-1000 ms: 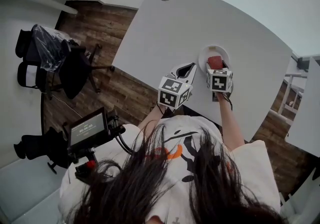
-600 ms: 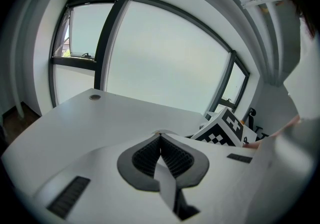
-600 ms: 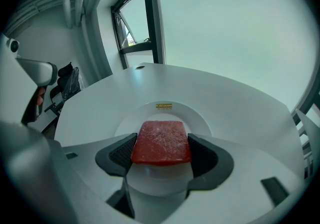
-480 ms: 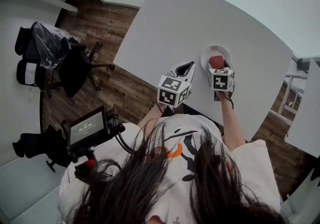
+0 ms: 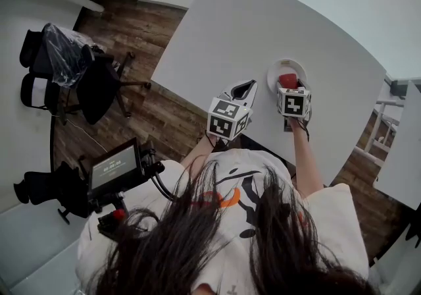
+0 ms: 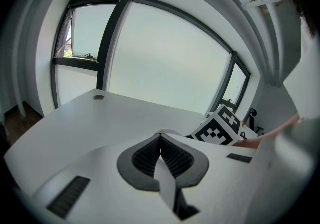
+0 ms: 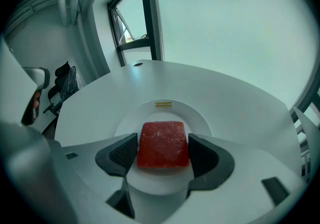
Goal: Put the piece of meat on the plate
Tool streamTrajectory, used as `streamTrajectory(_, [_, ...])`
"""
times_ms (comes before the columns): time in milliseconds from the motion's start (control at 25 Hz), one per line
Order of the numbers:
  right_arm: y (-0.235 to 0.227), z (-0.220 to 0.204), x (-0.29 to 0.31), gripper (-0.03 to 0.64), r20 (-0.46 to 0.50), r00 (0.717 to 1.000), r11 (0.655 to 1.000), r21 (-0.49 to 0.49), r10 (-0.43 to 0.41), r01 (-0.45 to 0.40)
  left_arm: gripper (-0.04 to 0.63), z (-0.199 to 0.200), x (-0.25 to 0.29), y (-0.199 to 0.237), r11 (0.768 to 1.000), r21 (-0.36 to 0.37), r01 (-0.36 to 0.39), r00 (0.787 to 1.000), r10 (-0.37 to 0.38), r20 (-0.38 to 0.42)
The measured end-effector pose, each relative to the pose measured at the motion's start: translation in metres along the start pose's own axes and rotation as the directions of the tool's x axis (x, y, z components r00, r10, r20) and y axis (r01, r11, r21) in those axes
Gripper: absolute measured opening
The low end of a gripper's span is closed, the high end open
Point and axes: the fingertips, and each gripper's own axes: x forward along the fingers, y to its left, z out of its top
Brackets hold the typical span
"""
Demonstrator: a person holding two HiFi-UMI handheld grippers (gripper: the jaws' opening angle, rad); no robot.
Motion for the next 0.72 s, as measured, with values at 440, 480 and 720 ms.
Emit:
streamTrajectory(440, [-0.005, -0.003, 0.000, 0.316, 0.003, 1.000, 1.000, 0.019, 0.003, -0.003, 0.006, 0.001, -0.004, -0.004, 1.000, -0.001, 0.005, 1.000, -0.005, 0.014])
streamTrajectory(480, [-0.005, -0.002, -0.001, 0.316, 0.008, 1.000, 0.999, 0.033, 0.006, -0.006, 0.006, 0.001, -0.004, -0.004, 1.000, 0.000, 0.006, 1.000, -0.006, 0.015])
streamTrajectory(720, [-0.007, 0.002, -0.019, 0.316, 0.055, 0.998, 0.982, 0.185, 0.013, -0.023, 0.006, 0.000, -0.012, -0.002, 1.000, 0.004, 0.013, 1.000, -0.013, 0.020])
